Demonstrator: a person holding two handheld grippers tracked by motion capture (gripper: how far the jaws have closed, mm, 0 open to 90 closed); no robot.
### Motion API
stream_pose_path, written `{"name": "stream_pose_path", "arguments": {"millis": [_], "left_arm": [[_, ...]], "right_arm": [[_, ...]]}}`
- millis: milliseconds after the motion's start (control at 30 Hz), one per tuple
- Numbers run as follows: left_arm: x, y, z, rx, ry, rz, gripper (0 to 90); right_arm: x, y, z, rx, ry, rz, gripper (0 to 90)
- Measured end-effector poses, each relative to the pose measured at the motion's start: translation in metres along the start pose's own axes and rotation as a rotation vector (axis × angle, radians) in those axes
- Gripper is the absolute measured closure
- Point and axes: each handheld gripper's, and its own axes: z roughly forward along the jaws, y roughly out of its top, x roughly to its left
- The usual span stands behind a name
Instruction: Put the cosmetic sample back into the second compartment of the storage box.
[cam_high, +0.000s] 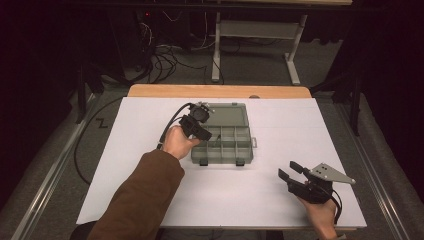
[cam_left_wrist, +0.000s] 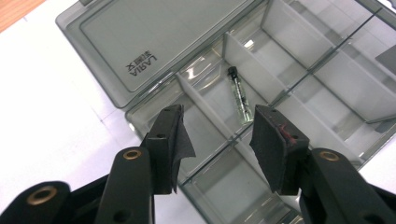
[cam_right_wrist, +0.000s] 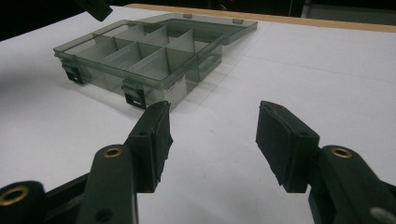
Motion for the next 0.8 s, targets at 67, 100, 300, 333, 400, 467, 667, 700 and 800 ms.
{"name": "stream_pose_path", "arguments": {"millis": [67, 100, 300, 333, 400, 467, 667, 700, 800], "left_arm": [[0.002, -0.002, -0.001, -0.002, 0.004, -0.006, 53.2], [0.002, -0.002, -0.001, -0.002, 0.004, -0.006, 53.1], [0.004, -0.009, -0.006, -0.008, 0.002, -0.004, 52.9], [0.004, -0.011, -0.007, -0.011, 0.001, -0.007, 52.9], [0.004, -0.012, -0.007, -0.013, -0.001, -0.009, 52.8], [0.004, -0.015, -0.009, -0.007, 0.004, -0.003, 52.3], [0.006, -0.020, -0.011, -0.008, 0.036, 0.003, 52.3], [0.005, -0.022, -0.012, -0.008, 0.035, 0.004, 52.2], [0.005, -0.024, -0.013, -0.011, 0.033, 0.005, 52.2]], "right_arm": [[0.000, 0.000, -0.001, -0.002, -0.001, 0.003, 45.9], [0.000, 0.000, -0.001, -0.002, -0.001, 0.003, 45.9], [0.000, -0.001, -0.002, -0.005, -0.003, 0.006, 45.9], [0.000, -0.001, -0.002, -0.006, -0.003, 0.008, 45.9], [0.000, 0.000, -0.002, -0.006, -0.002, 0.008, 45.9], [0.000, 0.000, -0.002, -0.006, -0.002, 0.008, 45.9], [-0.001, -0.001, -0.002, -0.006, -0.005, 0.013, 45.8], [-0.001, -0.001, -0.002, -0.007, -0.004, 0.013, 45.8], [0.000, -0.001, -0.002, -0.010, -0.005, 0.009, 45.8]]}}
